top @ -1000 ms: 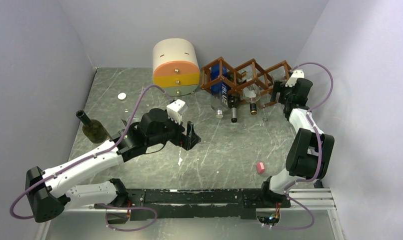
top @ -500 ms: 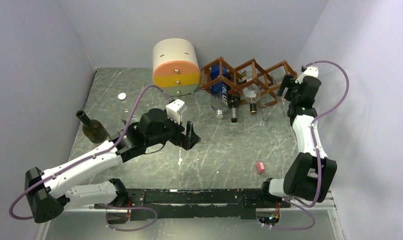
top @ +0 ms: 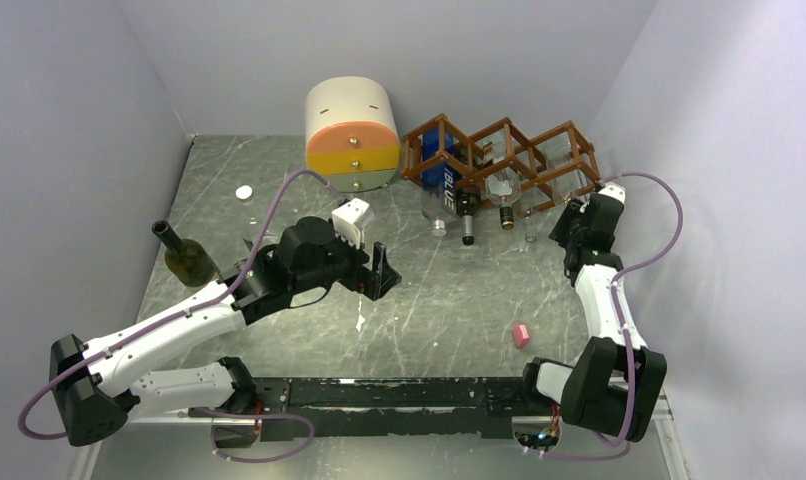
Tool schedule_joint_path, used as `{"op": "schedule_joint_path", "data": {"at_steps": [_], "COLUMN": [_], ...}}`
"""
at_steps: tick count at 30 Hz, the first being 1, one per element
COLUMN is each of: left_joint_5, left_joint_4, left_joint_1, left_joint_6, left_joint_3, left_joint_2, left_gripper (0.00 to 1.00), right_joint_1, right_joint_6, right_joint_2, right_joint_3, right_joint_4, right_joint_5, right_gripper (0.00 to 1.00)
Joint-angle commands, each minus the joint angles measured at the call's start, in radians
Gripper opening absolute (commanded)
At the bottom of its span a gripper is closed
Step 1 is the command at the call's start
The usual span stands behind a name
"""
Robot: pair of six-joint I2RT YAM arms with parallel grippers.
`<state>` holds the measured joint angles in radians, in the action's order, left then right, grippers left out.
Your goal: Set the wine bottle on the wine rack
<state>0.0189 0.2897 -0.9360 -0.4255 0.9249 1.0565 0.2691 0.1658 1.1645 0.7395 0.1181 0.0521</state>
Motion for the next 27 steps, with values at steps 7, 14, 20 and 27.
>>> {"op": "schedule_joint_path", "data": {"at_steps": [7, 14, 20, 27], "left_joint_5": [-0.017, -0.021, -0.029, -0.144], "left_joint_4": [-0.015, -0.013, -0.009, -0.018], "left_joint_1": [-0.004, -0.005, -0.004, -0.005], "left_joint_6": [0.002, 0.004, 0.002, -0.006], "left_joint_3": [0.002, 0.004, 0.008, 0.016], "left_joint_2": [-0.032, -0.033, -0.033, -0.058], "left_gripper": [0.97, 0.97, 0.97, 0.97], "right_joint_1": [-0.002, -0.002, -0.004, -0.008], "right_joint_6": [-0.014, -0.026, -0.001, 0.085], "right_joint_2": [0.110, 0.186, 0.193, 0.040], "right_joint_3": [0.070, 0.114, 0.124, 0.106], "right_joint_4": [-0.051, -0.114, -0.120, -0.031], "right_joint_5": [-0.024, -0.006, -0.029, -0.038], "right_gripper": [0.34, 0.30, 0.37, 0.56]}}
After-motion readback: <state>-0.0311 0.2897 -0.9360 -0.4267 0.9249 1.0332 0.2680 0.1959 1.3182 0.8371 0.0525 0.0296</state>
